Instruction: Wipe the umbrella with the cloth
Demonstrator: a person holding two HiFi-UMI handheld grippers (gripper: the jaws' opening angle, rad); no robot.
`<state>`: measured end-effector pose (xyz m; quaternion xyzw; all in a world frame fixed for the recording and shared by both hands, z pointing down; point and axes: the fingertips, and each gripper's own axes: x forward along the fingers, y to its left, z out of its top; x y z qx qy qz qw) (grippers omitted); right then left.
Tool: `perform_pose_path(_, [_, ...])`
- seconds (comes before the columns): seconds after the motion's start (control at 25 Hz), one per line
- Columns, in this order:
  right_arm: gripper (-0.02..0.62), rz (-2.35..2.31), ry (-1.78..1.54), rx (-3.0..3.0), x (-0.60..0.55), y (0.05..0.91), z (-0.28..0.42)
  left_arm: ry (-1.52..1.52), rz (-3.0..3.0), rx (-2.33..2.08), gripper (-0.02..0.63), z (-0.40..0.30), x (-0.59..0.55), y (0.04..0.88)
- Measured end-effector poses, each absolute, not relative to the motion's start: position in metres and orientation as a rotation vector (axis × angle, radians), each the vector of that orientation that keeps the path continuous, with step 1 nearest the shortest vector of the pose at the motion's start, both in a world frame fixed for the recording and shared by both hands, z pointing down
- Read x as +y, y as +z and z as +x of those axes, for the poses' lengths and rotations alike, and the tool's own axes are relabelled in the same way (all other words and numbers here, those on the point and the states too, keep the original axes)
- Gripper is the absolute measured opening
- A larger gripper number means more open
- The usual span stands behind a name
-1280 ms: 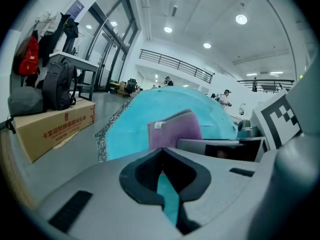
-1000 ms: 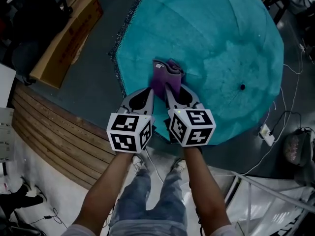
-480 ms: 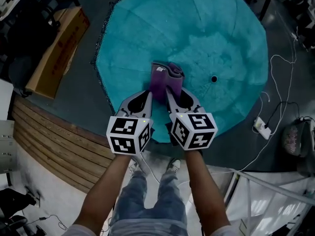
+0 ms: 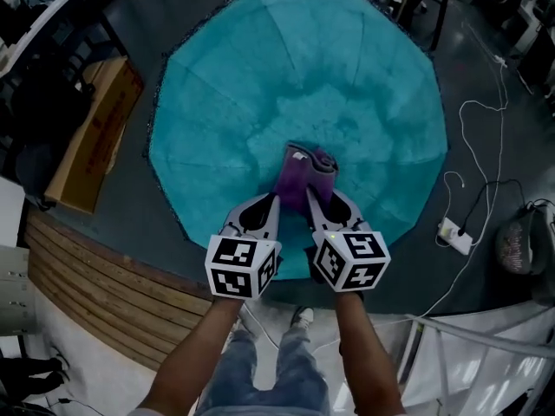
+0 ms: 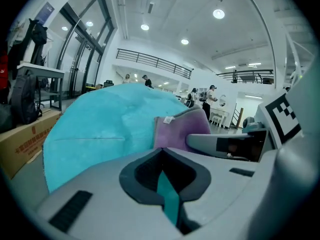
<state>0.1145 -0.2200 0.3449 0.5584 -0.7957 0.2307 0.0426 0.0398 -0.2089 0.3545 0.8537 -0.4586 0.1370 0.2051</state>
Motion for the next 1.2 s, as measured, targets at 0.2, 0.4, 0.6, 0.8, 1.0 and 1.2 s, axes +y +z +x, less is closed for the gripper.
perform_pose_path(0.2, [0.077, 1.747, 0.732, -2.439, -0.211, 0.342, 0.157, 0.395, 2.436, -1.224, 0.006, 0.09, -0.205, 0.349])
perform_pose_path(0.4, [0.077, 1.794, 0.755, -2.433, -0.203, 0.345, 0.202, 0.427, 2.475, -1.169, 0.006, 0.137, -0.201, 0.35])
perform_pose_path(0.6, [0.077, 1.853, 0.798, -2.412, -0.197, 0.352, 0.253, 0.463, 2.502, -1.121, 0.006, 0.182, -0.197, 0.354])
perform_pose_path(0.8, [0.077, 1.884, 0.809, -2.405, -0.193, 0.362, 0.3, 0.489, 2.528, -1.072, 0.006, 0.23, -0.194, 0.359])
perform_pose_path(1.0, [0.077, 1.915, 0.829, -2.395, -0.194, 0.377, 0.343, 0.523, 2.564, -1.021, 0.006, 0.277, -0.193, 0.366])
perform_pose_path(1.2, [0.077, 1.942, 0.869, -2.384, -0.195, 0.397, 0.382, 0.571, 2.582, -0.977, 0.006, 0.316, -0.19, 0.379])
